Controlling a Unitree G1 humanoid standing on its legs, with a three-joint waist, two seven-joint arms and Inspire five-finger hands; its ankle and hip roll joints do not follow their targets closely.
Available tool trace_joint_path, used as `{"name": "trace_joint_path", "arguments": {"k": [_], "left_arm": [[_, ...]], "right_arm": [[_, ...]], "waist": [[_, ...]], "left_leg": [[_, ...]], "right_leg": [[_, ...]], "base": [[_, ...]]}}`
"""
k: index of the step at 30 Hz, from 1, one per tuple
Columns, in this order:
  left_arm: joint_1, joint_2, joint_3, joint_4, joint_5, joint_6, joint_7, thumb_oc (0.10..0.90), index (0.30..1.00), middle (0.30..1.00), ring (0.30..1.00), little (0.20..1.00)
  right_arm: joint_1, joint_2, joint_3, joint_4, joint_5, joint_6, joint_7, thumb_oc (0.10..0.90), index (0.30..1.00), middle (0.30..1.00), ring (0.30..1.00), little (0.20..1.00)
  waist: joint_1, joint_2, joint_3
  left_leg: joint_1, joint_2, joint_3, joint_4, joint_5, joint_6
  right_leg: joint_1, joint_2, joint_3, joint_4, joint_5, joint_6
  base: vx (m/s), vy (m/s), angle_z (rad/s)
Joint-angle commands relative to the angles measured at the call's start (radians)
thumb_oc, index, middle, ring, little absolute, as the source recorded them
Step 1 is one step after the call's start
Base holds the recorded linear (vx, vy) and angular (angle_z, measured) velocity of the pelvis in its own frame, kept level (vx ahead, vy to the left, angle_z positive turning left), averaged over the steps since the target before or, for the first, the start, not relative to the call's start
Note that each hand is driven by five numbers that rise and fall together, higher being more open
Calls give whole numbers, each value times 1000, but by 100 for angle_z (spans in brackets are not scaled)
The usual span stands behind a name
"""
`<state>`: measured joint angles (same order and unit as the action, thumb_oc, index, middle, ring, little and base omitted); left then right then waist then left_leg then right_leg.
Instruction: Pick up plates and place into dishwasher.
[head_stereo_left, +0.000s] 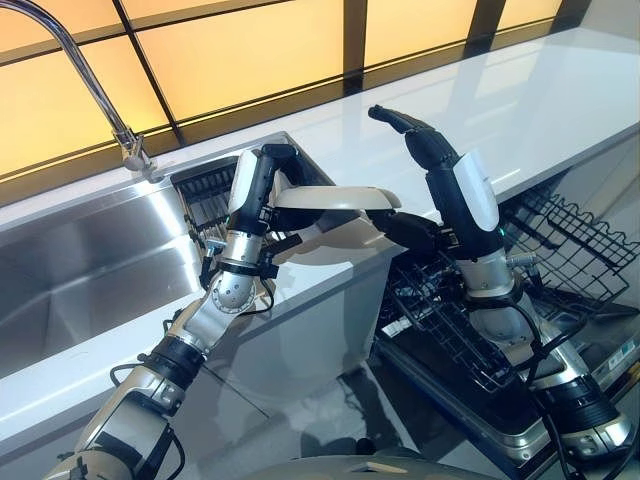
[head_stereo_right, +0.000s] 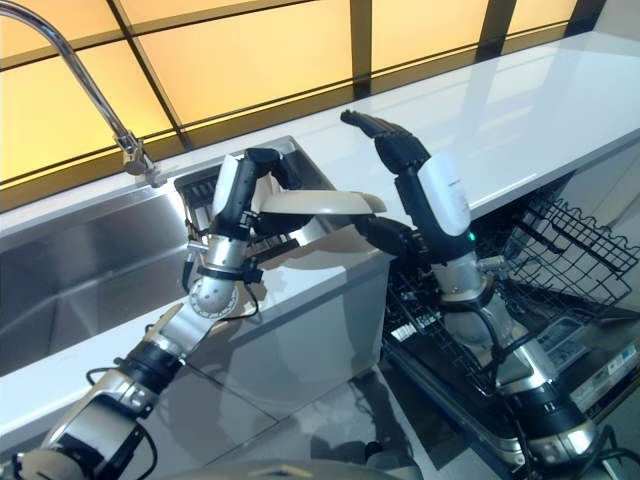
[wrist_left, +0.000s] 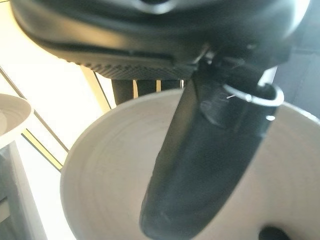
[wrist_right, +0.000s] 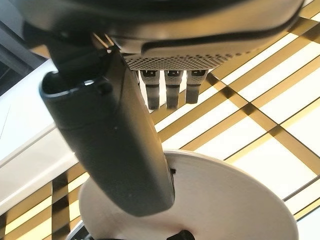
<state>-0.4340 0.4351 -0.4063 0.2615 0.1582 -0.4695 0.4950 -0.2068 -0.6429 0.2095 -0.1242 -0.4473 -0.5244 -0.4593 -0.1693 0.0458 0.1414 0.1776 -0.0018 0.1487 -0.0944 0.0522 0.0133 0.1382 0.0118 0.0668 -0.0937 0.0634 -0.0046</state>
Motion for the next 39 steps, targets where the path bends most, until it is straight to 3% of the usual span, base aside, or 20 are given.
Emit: {"name": "trace_joint_path", "arguments": {"k": [1, 20, 22, 23, 32, 39], "left_arm": [[-156, -20, 0, 59, 10, -92, 55, 100, 300, 300, 300, 200], [-164, -23, -11, 52, 11, -106, 44, 100, 300, 300, 300, 200], [-164, -22, -9, 53, 9, -111, 46, 325, 493, 493, 493, 425], [-163, -21, -7, 52, 9, -113, 47, 800, 900, 900, 900, 900], [-161, -1, 11, 5, -7, -123, 45, 800, 900, 900, 900, 900], [-136, 24, 6, -92, -78, -132, -81, 800, 900, 900, 900, 900]], "right_arm": [[-118, 36, -74, -48, 57, -69, -29, 100, 300, 300, 300, 200], [-126, 37, -81, -40, 100, -73, 0, 100, 300, 300, 300, 200], [-129, 35, -83, -38, 101, -71, 1, 100, 300, 300, 300, 200], [-128, 35, -85, -37, 99, -72, 0, 100, 300, 300, 300, 200], [-116, 12, -98, -34, 44, -54, -28, 100, 300, 300, 300, 200], [-104, -31, -145, -32, -25, 4, -102, 100, 300, 300, 300, 200]], "waist": [[6, -36, -94], [4, -38, -94], [4, -38, -94], [4, -38, -94], [5, -37, -96], [7, -34, -93]], "left_leg": [[44, -59, 8, 7, -190, 65], [46, -59, 8, 7, -190, 64], [46, -59, 8, 7, -190, 64], [46, -59, 8, 7, -190, 64], [43, -59, 10, 7, -189, 63], [40, -59, 4, 7, -191, 63]], "right_leg": [[45, 64, -6, 6, -117, 19], [47, 65, -4, 6, -119, 19], [47, 65, -4, 6, -119, 19], [47, 65, -4, 6, -119, 19], [44, 65, -6, 6, -118, 19], [41, 64, -9, 6, -117, 20]], "base": [[0, 0, 0], [0, 0, 0], [0, 0, 0], [0, 0, 0], [0, 0, 0], [0, 0, 0]]}}
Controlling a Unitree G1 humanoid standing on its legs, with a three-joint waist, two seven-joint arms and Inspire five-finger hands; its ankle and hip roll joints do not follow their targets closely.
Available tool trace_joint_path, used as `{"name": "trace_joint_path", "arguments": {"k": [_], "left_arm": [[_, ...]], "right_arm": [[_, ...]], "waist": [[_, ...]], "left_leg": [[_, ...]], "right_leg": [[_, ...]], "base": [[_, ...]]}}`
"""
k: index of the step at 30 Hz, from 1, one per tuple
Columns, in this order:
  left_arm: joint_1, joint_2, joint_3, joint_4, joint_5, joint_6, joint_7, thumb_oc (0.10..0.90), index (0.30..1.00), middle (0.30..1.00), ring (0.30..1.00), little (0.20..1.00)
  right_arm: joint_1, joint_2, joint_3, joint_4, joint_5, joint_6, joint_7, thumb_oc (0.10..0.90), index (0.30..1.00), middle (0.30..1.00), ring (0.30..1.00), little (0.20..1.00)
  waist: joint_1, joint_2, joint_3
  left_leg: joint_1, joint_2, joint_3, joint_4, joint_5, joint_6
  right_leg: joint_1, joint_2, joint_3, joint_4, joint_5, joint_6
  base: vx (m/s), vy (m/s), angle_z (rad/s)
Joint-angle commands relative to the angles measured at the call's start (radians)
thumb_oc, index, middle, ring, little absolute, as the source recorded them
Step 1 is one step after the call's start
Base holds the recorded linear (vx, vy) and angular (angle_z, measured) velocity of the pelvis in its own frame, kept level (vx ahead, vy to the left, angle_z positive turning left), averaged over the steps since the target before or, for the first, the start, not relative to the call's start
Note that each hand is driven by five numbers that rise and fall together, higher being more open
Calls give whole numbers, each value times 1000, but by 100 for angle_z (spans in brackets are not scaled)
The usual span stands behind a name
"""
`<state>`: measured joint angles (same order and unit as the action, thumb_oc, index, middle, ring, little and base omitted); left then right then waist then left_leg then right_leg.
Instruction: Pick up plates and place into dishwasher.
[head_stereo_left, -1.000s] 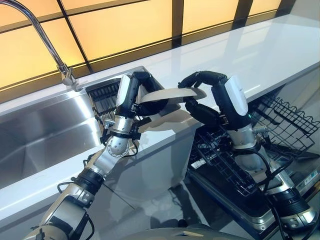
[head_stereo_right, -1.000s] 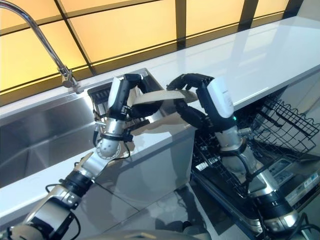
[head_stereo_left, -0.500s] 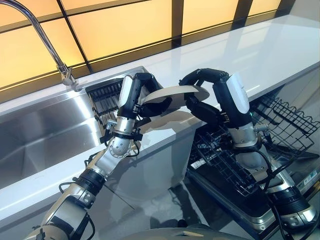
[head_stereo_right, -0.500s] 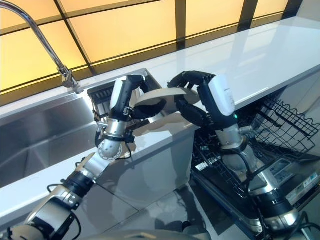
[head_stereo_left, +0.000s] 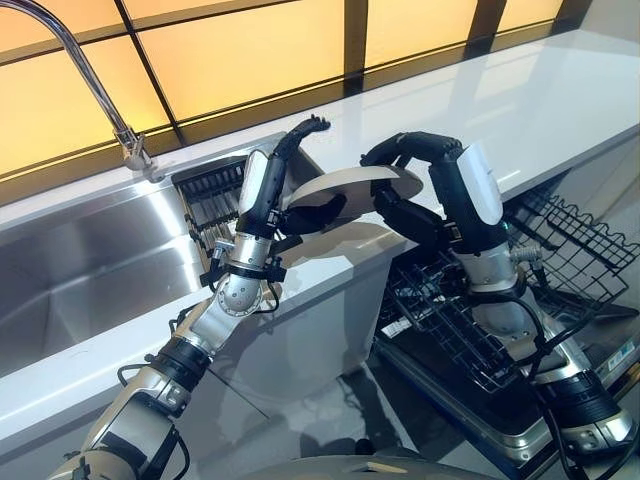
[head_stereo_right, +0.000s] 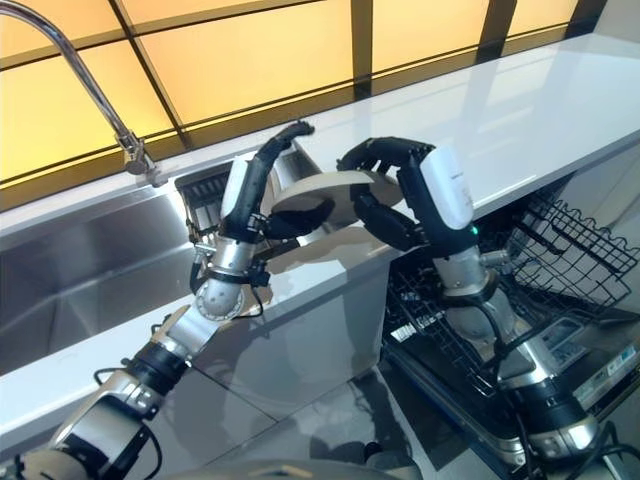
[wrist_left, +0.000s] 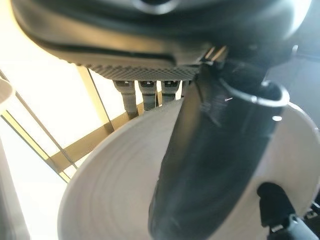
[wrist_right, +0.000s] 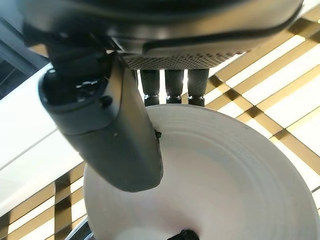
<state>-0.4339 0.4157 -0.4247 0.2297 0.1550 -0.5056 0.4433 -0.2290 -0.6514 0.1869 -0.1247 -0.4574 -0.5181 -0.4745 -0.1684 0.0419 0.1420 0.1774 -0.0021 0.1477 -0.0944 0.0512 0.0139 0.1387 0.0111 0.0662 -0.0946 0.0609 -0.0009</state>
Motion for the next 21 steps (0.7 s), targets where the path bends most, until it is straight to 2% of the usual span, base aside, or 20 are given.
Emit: {"name": "trace_joint_path", "arguments": {"k": [1, 7, 15, 21], "left_arm": [[-131, 48, 20, -75, -83, -101, -43, 800, 900, 900, 900, 900], [-107, 78, 23, -169, -193, -127, -162, 800, 900, 900, 900, 900], [-56, 103, 26, -286, -374, -121, -342, 800, 900, 900, 900, 900], [-18, 132, 54, -318, -433, -124, -372, 800, 900, 900, 900, 900]], "right_arm": [[-79, -31, -130, -30, -31, 10, -96, 100, 300, 300, 300, 200], [-61, -98, -184, -4, -116, 98, -151, 100, 300, 300, 300, 200], [-32, -219, -282, 60, -162, 223, -188, 100, 300, 300, 300, 200], [25, -297, -346, 125, -210, 309, -229, 100, 300, 300, 300, 200]], "waist": [[6, -29, -94], [6, -29, -92], [-2, -35, -91], [-9, -40, -94]], "left_leg": [[40, -59, 4, 7, -190, 62], [37, -58, 5, 7, -188, 62], [28, -55, 6, 7, -187, 59], [23, -52, 10, 7, -186, 58]], "right_leg": [[40, 65, -8, 7, -114, 17], [37, 65, -8, 7, -111, 18], [27, 68, -1, 7, -104, 21], [22, 70, 5, 7, -99, 23]], "base": [[0, 0, 0], [0, 0, 0], [0, 0, 0], [0, 1, -1]]}}
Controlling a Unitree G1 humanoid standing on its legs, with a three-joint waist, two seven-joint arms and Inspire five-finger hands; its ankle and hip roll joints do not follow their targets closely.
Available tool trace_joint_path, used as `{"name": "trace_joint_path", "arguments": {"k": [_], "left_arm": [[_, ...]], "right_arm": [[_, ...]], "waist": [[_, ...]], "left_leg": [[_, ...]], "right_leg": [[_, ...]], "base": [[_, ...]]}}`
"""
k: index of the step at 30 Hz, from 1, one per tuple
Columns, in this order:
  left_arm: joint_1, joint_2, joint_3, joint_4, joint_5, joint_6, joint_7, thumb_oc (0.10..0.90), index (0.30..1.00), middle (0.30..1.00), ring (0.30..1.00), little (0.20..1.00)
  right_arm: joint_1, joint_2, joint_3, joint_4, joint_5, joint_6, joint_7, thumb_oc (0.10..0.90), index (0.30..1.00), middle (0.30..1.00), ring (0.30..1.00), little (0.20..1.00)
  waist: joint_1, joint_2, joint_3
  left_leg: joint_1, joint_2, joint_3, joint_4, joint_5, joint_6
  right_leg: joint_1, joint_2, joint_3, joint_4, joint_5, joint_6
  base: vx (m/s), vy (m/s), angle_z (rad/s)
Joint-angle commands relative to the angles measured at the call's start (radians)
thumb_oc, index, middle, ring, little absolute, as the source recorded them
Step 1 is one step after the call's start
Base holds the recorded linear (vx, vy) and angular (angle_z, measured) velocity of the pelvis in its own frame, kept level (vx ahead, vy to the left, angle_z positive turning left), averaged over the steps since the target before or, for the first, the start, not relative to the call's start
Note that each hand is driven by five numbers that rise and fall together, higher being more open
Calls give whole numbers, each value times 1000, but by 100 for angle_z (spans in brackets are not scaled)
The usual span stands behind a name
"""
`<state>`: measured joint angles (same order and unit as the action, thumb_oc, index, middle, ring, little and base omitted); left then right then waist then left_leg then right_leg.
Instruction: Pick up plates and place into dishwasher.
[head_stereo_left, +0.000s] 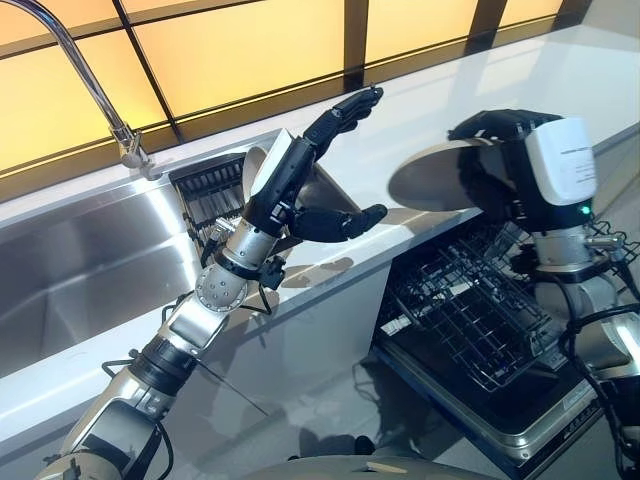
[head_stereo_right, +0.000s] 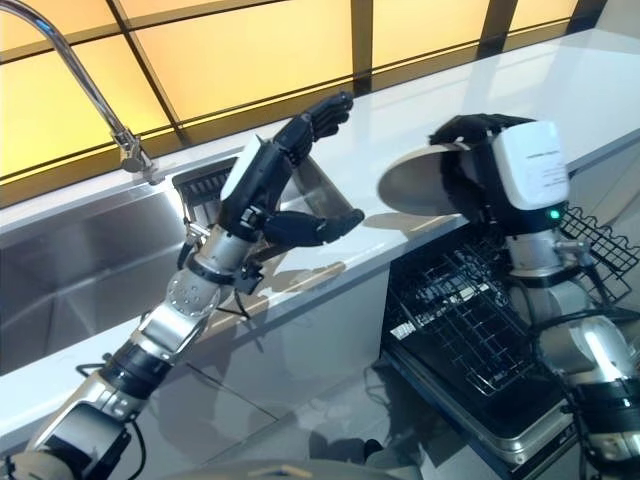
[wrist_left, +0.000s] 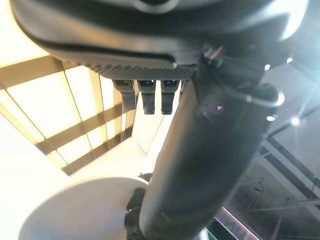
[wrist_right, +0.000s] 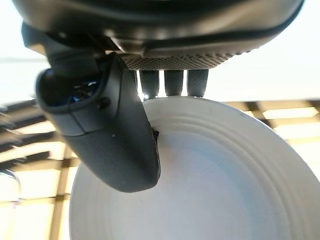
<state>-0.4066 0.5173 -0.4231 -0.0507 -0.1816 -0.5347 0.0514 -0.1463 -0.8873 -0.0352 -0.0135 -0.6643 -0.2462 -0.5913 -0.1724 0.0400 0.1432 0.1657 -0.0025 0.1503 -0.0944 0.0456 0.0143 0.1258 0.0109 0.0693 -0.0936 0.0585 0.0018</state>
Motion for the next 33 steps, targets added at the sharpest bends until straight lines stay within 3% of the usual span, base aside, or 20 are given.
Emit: {"name": "trace_joint_path", "arguments": {"k": [1, 9, 15, 24, 33], "left_arm": [[-41, 33, 58, -39, -98, -91, 23, 800, 900, 900, 900, 900], [6, 47, 125, 5, -53, -75, 97, 800, 900, 900, 900, 900], [6, 59, 158, 57, -3, -63, 144, 800, 900, 900, 900, 900], [5, 24, 142, 49, 58, -49, 150, 800, 900, 900, 900, 900], [-29, 18, 91, 45, 65, -33, 147, 800, 900, 900, 900, 900]], "right_arm": [[-49, -67, -136, 21, -2, 45, -118, 100, 300, 300, 300, 200], [84, -66, -269, 72, 10, 128, -204, 100, 300, 300, 300, 200], [151, -22, -293, 91, 86, 208, -100, 100, 300, 300, 300, 200], [124, 82, -155, 165, 130, 326, 81, 100, 300, 300, 300, 200], [-12, 141, 29, 385, 194, 415, 100, 100, 300, 300, 300, 200]], "waist": [[-7, -39, -96], [-26, -43, -95], [-35, -44, -92], [-24, -46, -80], [21, -43, -71]], "left_leg": [[34, -51, 8, 7, -180, 57], [29, -47, 18, 7, -177, 53], [25, -47, 21, 7, -172, 53], [24, -48, 9, 7, -166, 58], [23, -54, -16, 7, -166, 59]], "right_leg": [[35, 71, 4, 6, -96, 20], [27, 75, 18, 6, -88, 25], [21, 75, 22, 6, -83, 29], [22, 74, 17, 6, -77, 22], [28, 68, -11, 6, -79, 18]], "base": [[-1, 3, -4], [1, -1, -2], [-5, -6, -3], [3, -4, -2], [-1, 2, 5]]}}
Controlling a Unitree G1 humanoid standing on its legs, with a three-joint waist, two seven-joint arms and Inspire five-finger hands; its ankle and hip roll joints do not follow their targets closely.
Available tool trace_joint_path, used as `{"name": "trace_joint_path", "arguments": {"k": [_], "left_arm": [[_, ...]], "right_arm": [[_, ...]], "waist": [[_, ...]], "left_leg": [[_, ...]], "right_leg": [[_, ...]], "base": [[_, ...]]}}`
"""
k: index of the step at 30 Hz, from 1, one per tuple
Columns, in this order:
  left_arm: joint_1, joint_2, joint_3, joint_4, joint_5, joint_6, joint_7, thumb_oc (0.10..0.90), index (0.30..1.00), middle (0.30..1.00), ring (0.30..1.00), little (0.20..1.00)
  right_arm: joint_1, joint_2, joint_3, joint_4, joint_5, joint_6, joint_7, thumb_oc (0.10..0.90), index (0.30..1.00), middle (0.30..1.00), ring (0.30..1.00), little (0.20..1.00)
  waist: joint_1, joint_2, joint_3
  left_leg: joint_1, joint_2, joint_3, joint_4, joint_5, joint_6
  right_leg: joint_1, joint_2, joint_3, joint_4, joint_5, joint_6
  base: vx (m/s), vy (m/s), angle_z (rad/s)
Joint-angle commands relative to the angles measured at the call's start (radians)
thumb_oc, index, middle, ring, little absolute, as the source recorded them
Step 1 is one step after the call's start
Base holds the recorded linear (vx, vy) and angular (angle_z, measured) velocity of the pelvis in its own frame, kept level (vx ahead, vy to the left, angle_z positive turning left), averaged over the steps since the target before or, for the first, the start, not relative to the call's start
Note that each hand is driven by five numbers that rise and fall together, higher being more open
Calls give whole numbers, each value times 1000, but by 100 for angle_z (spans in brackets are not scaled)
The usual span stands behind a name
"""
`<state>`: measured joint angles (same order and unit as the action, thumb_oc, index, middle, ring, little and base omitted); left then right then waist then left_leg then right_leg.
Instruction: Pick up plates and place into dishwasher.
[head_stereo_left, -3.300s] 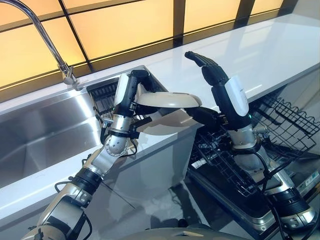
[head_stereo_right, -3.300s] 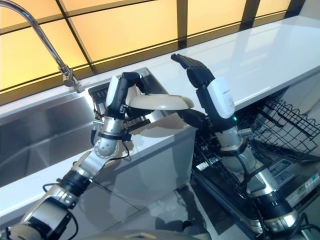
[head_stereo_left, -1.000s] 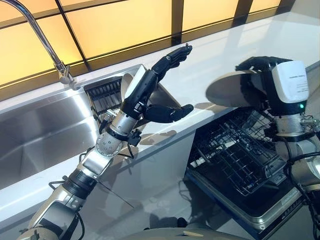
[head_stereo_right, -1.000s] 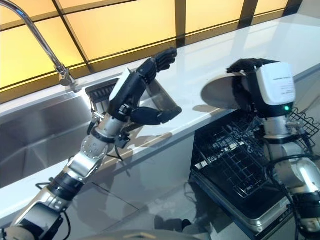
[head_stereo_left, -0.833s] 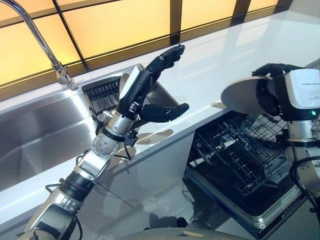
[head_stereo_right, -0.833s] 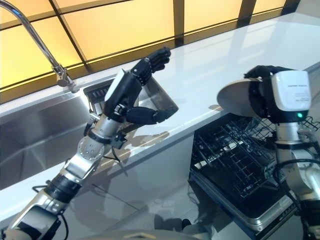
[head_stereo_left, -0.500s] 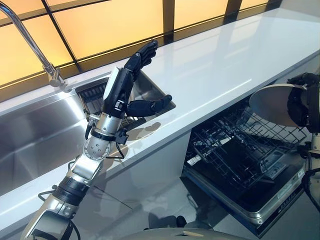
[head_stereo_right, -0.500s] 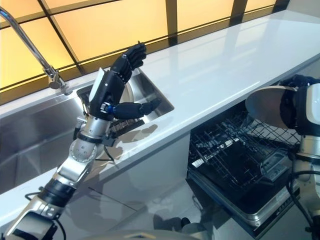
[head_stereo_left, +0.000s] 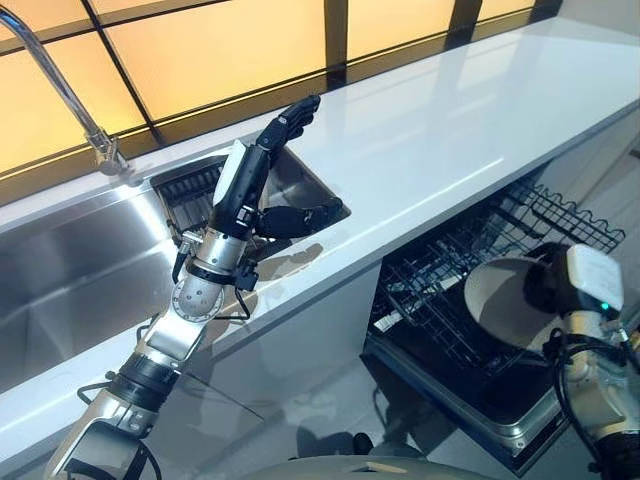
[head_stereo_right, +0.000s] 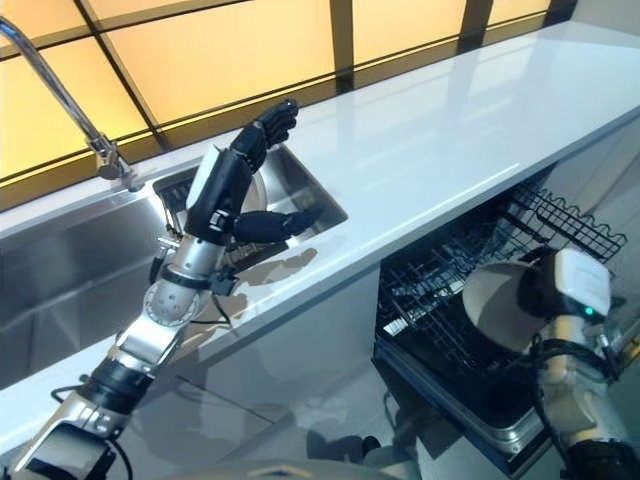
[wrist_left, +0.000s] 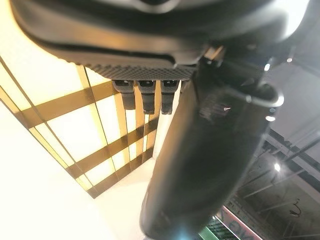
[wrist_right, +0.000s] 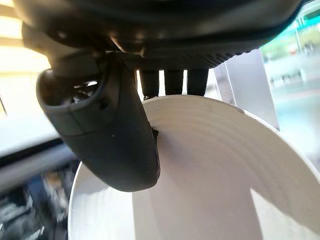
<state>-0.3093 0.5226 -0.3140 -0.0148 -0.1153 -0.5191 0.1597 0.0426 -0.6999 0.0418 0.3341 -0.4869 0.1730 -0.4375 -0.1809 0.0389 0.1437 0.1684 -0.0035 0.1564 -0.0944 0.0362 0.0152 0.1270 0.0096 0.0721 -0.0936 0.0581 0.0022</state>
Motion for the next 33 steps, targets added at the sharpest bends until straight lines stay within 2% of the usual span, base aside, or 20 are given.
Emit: {"name": "trace_joint_path", "arguments": {"k": [1, 8, 17, 33], "left_arm": [[-127, 12, -20, 9, -2, -49, 39, 800, 900, 900, 900, 900], [-137, 6, -44, 3, -25, -39, 36, 800, 900, 900, 900, 900], [-154, 8, -60, 0, -40, -25, 43, 800, 900, 900, 900, 900], [-152, -13, -52, 19, -26, -26, 53, 800, 900, 900, 900, 900]], "right_arm": [[-207, -45, -40, 50, 19, -4, -58, 100, 300, 300, 300, 200], [-323, -10, 85, 246, 73, 56, -60, 100, 300, 300, 300, 200], [-435, 27, 186, 354, 110, 134, -41, 100, 300, 300, 300, 200], [-479, 109, 245, 258, 121, 91, 3, 100, 300, 300, 300, 200]], "waist": [[32, -42, -71], [71, -42, -63], [103, -40, -55], [116, -37, -48]], "left_leg": [[21, -54, -24, 7, -157, 58], [25, -58, -47, 7, -157, 59], [21, -64, -71, 7, -154, 60], [19, -68, -82, 7, -154, 64]], "right_leg": [[28, 69, -16, 6, -79, 17], [39, 63, -41, 6, -83, 13], [41, 57, -60, 6, -82, 10], [42, 56, -63, 6, -84, 4]], "base": [[-1, 2, 8], [0, 2, 9], [-2, 7, 12], [0, 1, 0]]}}
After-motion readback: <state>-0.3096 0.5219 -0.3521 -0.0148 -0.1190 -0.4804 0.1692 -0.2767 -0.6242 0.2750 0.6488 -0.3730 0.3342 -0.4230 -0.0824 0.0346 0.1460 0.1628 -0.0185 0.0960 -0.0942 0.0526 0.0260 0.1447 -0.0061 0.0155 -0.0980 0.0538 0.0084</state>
